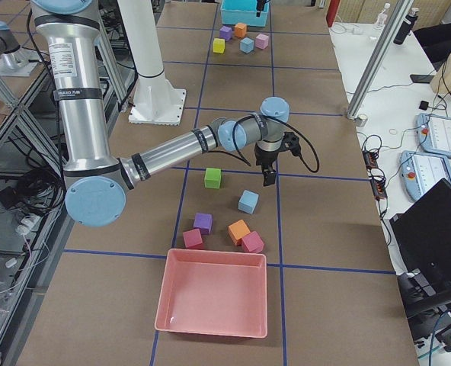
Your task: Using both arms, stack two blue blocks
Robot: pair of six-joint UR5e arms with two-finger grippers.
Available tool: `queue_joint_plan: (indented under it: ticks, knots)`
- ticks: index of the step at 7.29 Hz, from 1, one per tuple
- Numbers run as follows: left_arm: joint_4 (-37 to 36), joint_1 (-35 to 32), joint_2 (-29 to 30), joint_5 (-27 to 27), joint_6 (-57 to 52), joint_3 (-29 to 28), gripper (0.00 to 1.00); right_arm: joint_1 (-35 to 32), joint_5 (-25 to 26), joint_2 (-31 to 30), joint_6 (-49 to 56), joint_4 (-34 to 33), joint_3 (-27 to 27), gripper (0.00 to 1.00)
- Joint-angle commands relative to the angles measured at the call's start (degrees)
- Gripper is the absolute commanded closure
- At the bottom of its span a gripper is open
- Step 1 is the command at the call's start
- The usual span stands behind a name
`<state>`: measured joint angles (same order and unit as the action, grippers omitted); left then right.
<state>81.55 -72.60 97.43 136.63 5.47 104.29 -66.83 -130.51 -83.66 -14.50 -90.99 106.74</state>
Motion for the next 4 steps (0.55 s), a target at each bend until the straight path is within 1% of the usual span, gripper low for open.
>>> queue_joint_plan:
  ticks: [1,2,4]
  knots:
    - [1.07,2.01,-0.05,-2.33,0.06,-0.05,0.01,1.78,0.86,-0.36,1.13,7.63,-3.88,0.0]
    - [1.07,2.02,-0.05,-2.42,0.06,-0.05,0.01,3.01,3.74,-0.28,6.27,10.89,-5.74,0.01]
    - [1.16,2.19,-0.05,-2.42,0.06,0.12,0.01,6.51,5.34,0.34,10.61,11.01,-5.32,0.01]
